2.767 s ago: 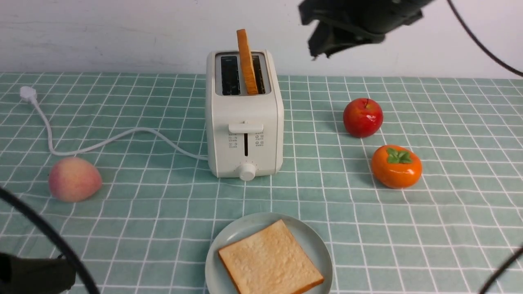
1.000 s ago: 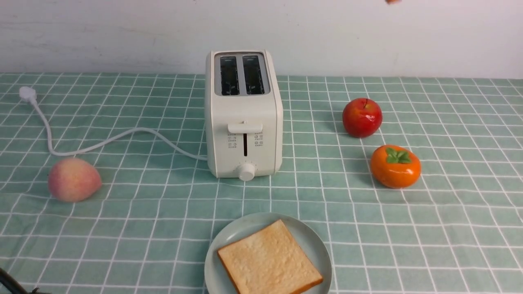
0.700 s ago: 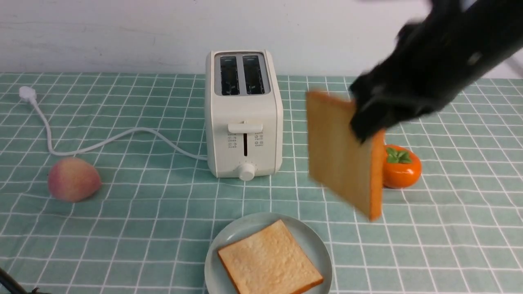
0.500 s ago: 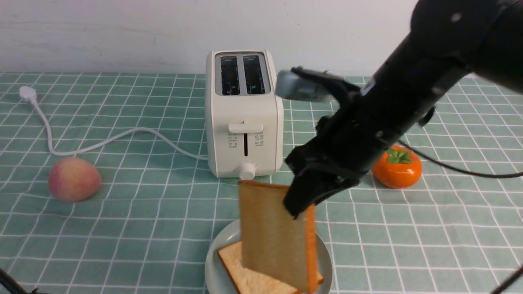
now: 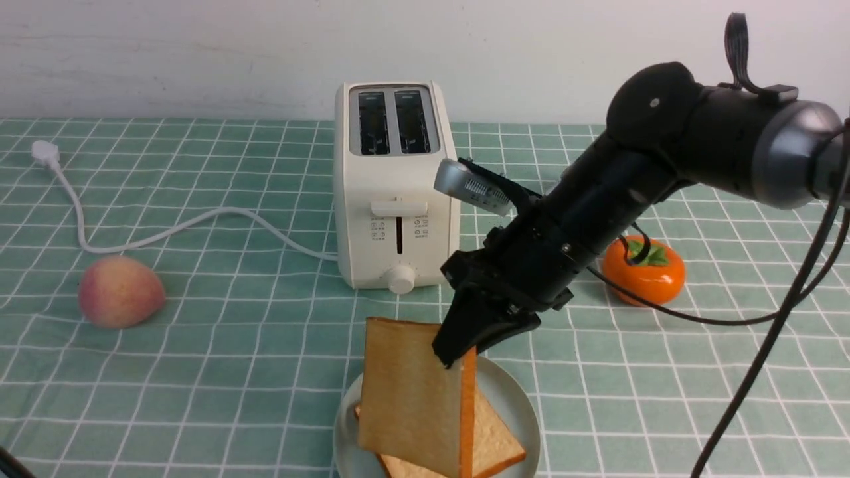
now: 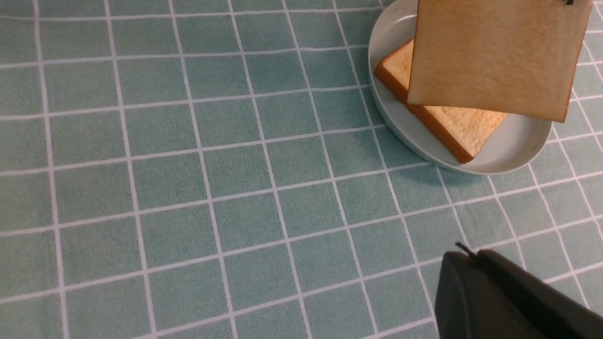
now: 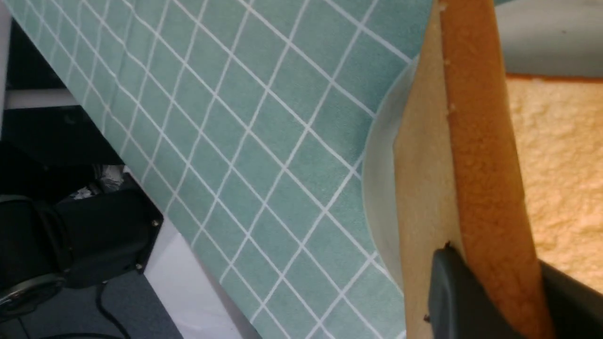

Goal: Take toasted bread from bread machine on blue coffee table place on plate.

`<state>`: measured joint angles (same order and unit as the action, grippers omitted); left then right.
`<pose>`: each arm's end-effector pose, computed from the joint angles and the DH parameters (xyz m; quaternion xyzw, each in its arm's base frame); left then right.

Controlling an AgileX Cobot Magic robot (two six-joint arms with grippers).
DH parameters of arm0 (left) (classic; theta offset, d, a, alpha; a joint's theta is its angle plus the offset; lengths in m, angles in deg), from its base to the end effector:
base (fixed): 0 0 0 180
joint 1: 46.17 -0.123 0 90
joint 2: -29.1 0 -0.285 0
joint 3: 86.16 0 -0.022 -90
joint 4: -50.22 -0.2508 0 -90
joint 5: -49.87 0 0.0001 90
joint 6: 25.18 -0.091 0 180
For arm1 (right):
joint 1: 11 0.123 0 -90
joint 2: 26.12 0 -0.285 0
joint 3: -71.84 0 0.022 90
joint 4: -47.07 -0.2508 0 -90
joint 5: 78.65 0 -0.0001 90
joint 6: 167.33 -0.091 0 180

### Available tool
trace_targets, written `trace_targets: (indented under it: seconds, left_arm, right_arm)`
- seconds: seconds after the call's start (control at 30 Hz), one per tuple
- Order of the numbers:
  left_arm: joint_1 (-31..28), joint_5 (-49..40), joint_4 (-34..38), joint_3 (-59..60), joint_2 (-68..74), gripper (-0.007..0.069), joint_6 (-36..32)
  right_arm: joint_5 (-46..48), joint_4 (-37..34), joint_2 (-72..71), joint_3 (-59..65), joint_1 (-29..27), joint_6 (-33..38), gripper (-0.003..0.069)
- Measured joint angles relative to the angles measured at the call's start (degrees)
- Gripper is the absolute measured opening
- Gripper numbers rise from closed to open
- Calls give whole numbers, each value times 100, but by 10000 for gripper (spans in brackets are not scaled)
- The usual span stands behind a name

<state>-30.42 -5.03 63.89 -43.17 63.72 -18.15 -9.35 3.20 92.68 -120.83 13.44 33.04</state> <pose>0.0648 -0.0366 0.3007 0.0457 0.9080 -0.1933 0.3689 0.3380 0.2184 0.2563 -0.2442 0.9019 0.3555 0.0244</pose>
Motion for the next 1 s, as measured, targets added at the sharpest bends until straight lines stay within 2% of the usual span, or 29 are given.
trace_targets:
  seconds: [0.07,0.13,0.3,0.33,0.37,0.43,0.53,0.67,0.8,0.87,0.97,1.0]
  left_arm:
    - [0,0,0,0,0,-14,0]
    - [0,-5,0,0,0,-14,0]
    - [0,-5,51,0,0,-14,0]
    - [0,-5,51,0,0,-14,0]
    - [0,-5,58,0,0,-14,0]
    - [0,-5,69,0,0,-14,0]
    - [0,2,108,0,0,-14,0]
    - [0,13,111,0,0,-14,0]
    - [0,16,111,0,0,-14,0]
    - [0,20,111,0,0,-14,0]
    - [0,91,111,0,0,-14,0]
    - [0,103,111,0,0,-14,0]
  right_arm:
    - [0,249,0,0,14,-120,128]
    - [0,581,0,0,32,-278,176]
    - [17,1359,0,-15,45,-719,369]
    - [23,1390,0,-29,45,-735,376]
    - [62,1723,0,-150,45,-895,439]
    - [69,2034,-6,-340,45,-1066,481]
    - [64,2539,-187,-655,45,-1735,509]
    - [68,2861,-849,-768,45,-2322,458]
    - [138,3084,-1755,-769,45,-2420,318]
    - [179,3293,-2344,-769,45,-2475,208]
    - [229,3784,-3067,-761,45,-2642,84]
    - [237,3863,-3170,-743,45,-2671,69]
